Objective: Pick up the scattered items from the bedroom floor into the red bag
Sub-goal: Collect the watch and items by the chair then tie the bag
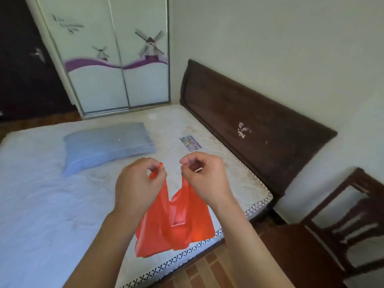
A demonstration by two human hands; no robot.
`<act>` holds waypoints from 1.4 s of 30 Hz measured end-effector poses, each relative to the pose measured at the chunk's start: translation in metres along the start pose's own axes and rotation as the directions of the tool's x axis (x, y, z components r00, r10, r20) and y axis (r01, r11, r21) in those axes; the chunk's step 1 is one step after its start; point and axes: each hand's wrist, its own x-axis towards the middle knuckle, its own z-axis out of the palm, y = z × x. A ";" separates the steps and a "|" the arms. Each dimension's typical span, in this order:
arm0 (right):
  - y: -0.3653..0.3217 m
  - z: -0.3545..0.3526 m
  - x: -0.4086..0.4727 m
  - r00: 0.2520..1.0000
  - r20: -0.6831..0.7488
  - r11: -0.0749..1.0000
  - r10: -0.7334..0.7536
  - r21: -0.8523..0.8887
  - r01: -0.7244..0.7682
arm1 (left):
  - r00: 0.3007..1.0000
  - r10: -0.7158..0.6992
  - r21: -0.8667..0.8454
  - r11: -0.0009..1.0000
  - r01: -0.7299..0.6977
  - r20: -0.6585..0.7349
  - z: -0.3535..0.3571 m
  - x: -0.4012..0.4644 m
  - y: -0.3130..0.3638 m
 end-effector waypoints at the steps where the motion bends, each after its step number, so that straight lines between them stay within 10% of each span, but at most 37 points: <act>1: -0.005 0.014 0.002 0.998 0.051 1.000 -0.022 0.016 0.021 | 0.999 -0.031 0.012 0.999 0.032 -0.026 -0.012 -0.005 -0.009; 18: -0.129 0.315 -0.087 0.743 0.607 0.958 -0.282 0.212 0.191 | 0.780 -0.425 0.107 0.846 0.523 -0.460 -0.272 -0.136 -0.179; 42: -0.301 0.681 -0.381 0.130 0.888 0.887 -0.442 0.412 0.208 | 0.171 -0.496 -0.086 0.453 0.887 -0.851 -0.585 -0.391 -0.347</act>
